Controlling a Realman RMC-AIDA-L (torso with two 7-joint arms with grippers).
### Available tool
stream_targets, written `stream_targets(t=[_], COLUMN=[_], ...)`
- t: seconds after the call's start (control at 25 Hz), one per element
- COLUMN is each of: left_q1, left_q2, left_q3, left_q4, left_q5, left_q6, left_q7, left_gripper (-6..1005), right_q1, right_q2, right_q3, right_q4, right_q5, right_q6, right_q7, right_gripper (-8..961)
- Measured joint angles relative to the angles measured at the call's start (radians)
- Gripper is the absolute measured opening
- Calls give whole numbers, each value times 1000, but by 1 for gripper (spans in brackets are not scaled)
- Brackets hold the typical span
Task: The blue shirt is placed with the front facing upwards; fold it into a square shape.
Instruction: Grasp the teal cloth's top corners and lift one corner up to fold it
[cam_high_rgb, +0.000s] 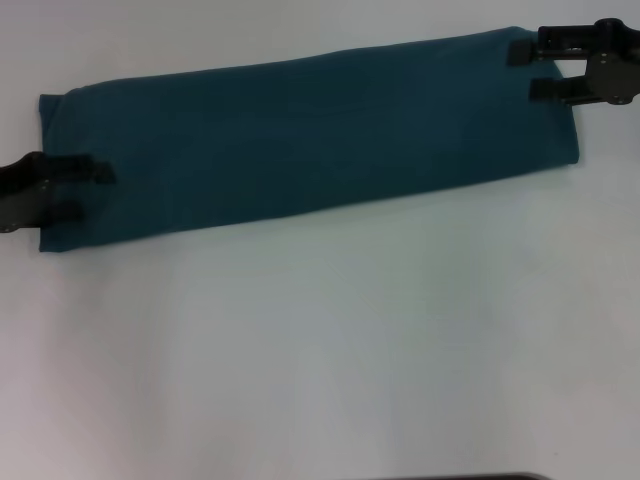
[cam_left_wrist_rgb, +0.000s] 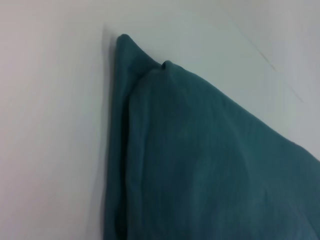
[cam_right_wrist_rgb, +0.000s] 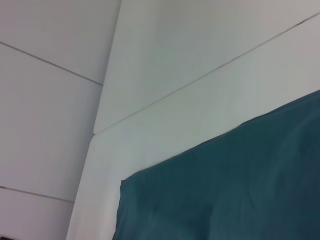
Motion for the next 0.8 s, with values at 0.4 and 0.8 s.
stream_targets(t=[0.4, 0.8], left_q1=[-5, -61], left_q2=[22, 35], left_q3=[18, 6], left_q4=[-16, -35], left_q5=[13, 3], left_q6=[17, 51], left_q7=[-34, -52], left_gripper=[793, 793], right_q1=[0, -5], right_q2=[0, -3], right_q3=[0, 1], right_q4=[1, 0], right_q5=[0, 0], right_q6=[-7, -18], right_q7=[2, -5], right_gripper=[865, 865])
